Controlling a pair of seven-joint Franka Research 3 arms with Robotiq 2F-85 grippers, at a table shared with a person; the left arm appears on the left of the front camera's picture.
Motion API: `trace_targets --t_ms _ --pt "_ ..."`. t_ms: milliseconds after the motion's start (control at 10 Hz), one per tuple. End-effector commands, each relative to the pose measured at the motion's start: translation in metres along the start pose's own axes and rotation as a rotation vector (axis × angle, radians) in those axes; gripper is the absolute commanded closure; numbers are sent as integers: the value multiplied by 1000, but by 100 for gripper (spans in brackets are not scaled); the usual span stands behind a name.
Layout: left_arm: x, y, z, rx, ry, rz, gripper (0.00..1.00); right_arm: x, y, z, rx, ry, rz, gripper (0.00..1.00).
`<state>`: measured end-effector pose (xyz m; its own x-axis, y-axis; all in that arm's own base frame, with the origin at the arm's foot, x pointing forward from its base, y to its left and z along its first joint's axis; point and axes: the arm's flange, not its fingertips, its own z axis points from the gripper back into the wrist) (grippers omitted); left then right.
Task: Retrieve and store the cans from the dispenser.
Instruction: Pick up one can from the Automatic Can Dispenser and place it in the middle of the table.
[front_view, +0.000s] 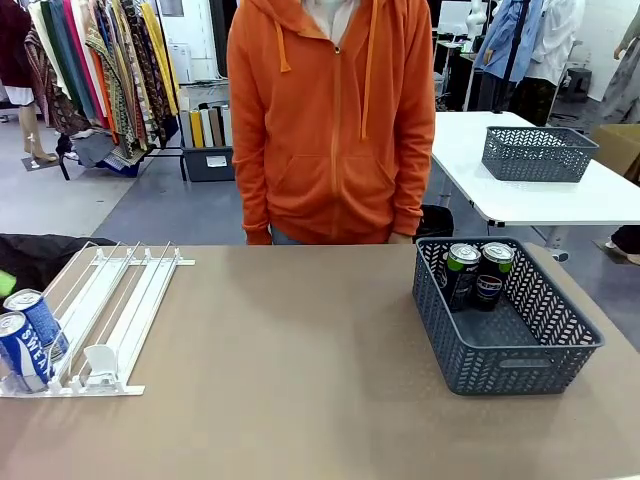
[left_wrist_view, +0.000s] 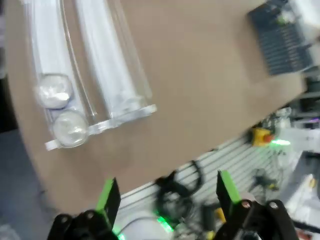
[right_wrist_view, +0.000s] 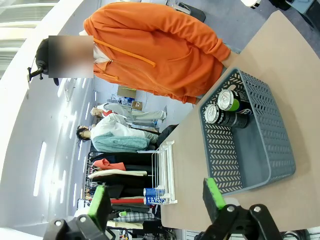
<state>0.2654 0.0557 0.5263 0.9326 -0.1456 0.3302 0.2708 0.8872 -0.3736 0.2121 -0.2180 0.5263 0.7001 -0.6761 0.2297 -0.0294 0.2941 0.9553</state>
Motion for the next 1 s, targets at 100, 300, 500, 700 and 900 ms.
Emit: trace_targets --t_ms 100,300,500,700,900 --pt "-21 4 -7 655 192 -219 0 1 1 -1 34 -11 20 0" --pt "-7 13 -14 671 146 -91 0 1 1 -1 34 -11 20 0" --pt "1 -1 16 474 144 -165 0 1 1 -1 34 -11 20 0" --pt "8 0 15 549 152 -175 0 1 1 -1 34 -11 20 0" --pt "16 20 -5 425 132 -151 0 1 1 -1 34 -11 20 0"
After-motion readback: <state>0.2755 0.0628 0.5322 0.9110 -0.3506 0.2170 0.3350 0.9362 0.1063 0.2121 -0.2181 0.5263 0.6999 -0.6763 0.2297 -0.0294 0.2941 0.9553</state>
